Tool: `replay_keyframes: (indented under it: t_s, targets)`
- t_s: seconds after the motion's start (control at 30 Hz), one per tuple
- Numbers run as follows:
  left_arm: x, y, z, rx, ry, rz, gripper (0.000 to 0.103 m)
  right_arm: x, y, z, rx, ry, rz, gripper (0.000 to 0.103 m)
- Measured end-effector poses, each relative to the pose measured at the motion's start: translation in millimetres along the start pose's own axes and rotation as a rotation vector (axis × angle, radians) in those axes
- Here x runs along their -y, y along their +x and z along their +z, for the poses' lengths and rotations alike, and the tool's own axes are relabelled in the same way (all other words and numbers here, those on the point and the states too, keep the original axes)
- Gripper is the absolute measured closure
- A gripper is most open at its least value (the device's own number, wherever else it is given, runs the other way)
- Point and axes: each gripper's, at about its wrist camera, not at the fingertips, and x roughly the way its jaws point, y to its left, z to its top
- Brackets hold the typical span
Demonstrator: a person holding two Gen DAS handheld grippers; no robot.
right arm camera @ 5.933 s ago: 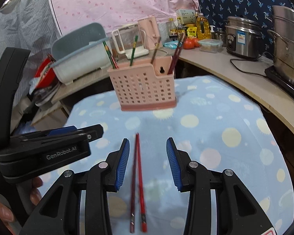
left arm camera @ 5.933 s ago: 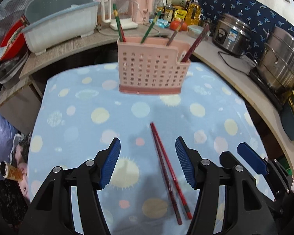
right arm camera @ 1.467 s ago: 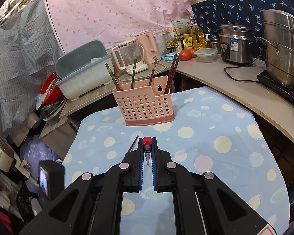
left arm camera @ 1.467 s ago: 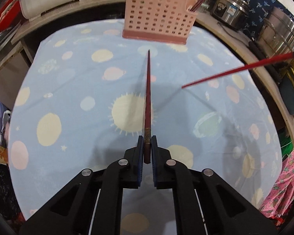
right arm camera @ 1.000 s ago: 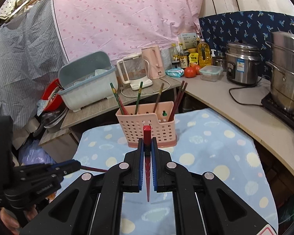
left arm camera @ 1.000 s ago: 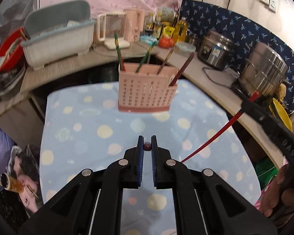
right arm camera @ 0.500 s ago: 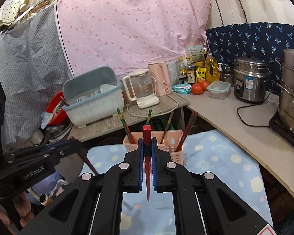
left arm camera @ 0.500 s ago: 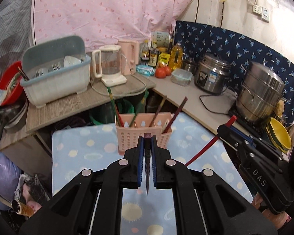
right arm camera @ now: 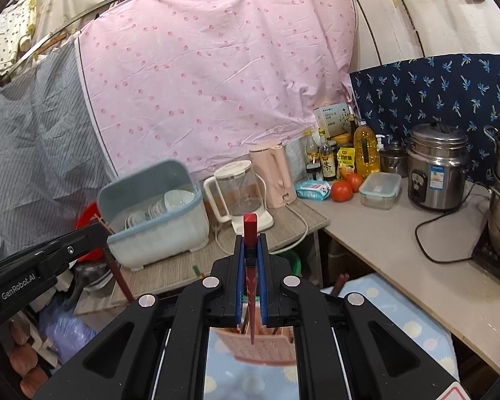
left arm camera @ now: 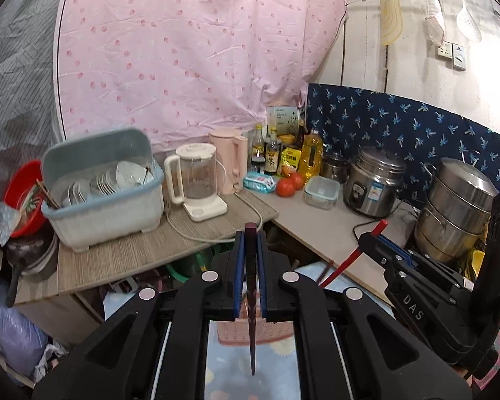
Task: Organize utensils
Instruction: 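Lift both red chopsticks and carry them up over the pink holder, then open both tools to drop the red chopsticks into the pink holder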
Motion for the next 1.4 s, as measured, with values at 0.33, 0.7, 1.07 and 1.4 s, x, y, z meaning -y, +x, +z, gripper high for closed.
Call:
replay_keyframes:
  t_s: [0.33, 0.7, 1.07, 1.4]
  targets:
    - [-13.3, 56.8, 6.3, 0.035, -0.017, 0.032, 0.096, 6.7, 70.6, -7.8, -0.063, 0.036, 0.004, 0.096]
    - [-29.9, 97.0, -14.3, -0.033, -0.053, 0.038, 0.096, 21.0, 114.2, -46.8, -0.153, 0.059, -0.011, 0.096]
    - [-23.8, 121.1, -41.9, -0.098, -0.028, 0.091, 0.043, 25.9, 118.0, -73.2, -0.183, 0.037, -0.060, 0.068]
    - [-11.1, 113.6, -78.6, -0.163, -0.004, 0.129, 0.040, 9.8, 84.7, -91.3, -0.189, -0.042, -0.101, 0.058]
